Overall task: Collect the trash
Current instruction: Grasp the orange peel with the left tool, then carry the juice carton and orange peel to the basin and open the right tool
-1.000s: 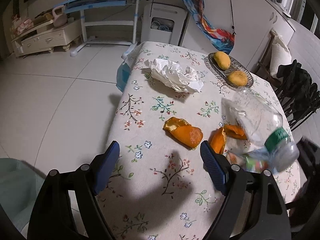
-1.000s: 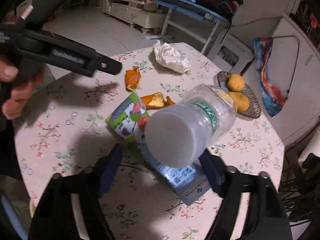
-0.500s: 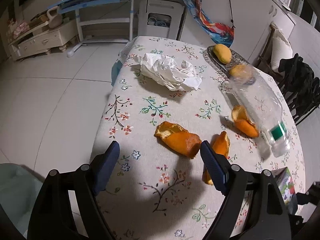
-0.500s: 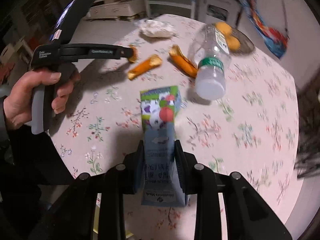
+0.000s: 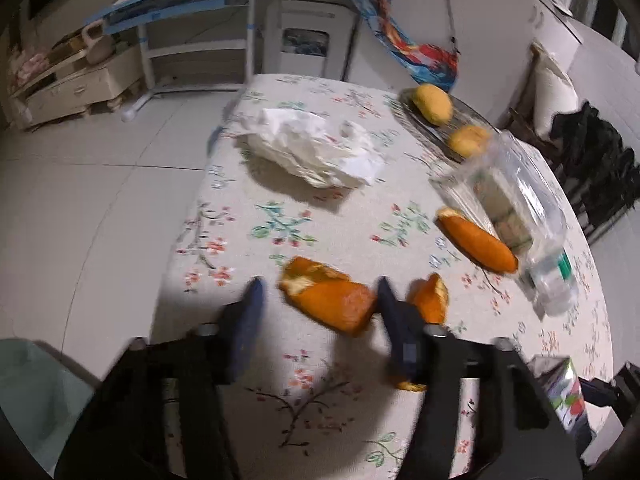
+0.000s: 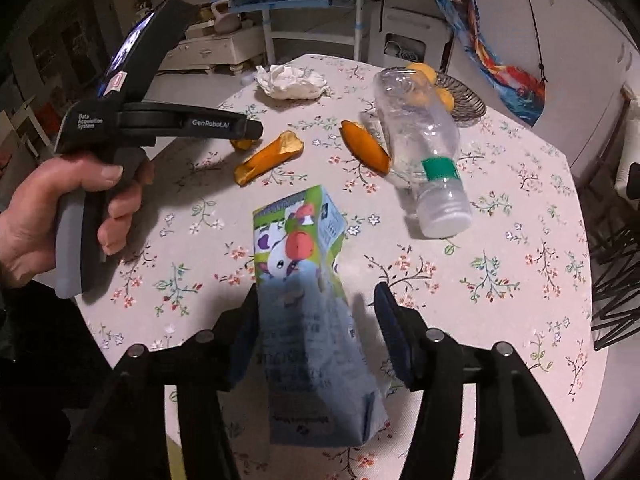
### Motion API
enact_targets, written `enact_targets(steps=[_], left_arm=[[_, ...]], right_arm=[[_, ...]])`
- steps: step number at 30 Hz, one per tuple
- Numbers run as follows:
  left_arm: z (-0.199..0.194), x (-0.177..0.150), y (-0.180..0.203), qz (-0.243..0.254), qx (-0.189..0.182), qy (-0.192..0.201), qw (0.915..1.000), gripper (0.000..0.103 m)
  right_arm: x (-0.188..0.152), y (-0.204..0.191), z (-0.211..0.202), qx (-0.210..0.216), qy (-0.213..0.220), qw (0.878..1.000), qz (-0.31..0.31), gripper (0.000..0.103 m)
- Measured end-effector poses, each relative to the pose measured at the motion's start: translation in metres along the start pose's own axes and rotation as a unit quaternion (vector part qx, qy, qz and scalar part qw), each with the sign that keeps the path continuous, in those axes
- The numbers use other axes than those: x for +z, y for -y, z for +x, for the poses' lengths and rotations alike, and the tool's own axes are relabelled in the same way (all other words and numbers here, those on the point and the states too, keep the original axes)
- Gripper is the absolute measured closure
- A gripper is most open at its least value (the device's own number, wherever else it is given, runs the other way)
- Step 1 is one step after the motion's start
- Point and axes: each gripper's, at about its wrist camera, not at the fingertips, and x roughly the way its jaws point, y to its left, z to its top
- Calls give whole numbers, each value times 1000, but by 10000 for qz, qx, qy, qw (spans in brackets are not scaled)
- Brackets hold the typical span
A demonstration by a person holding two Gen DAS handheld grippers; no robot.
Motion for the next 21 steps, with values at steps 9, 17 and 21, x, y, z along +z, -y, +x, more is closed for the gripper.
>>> enact_targets(steps=[9, 17, 21], left_arm=[[-23, -10, -1, 24, -355, 96, 9993, 72], [-71, -37, 7, 190, -446, 389, 9981, 72], [-92, -57, 14, 177, -604, 486, 9968, 72]], right_arm=[[-1, 12, -5, 322, 67, 9985, 430, 72], [-14, 29, -20, 1030, 315, 9839, 1424, 72], [-25, 26, -25, 1263, 415, 9758, 1738, 72]])
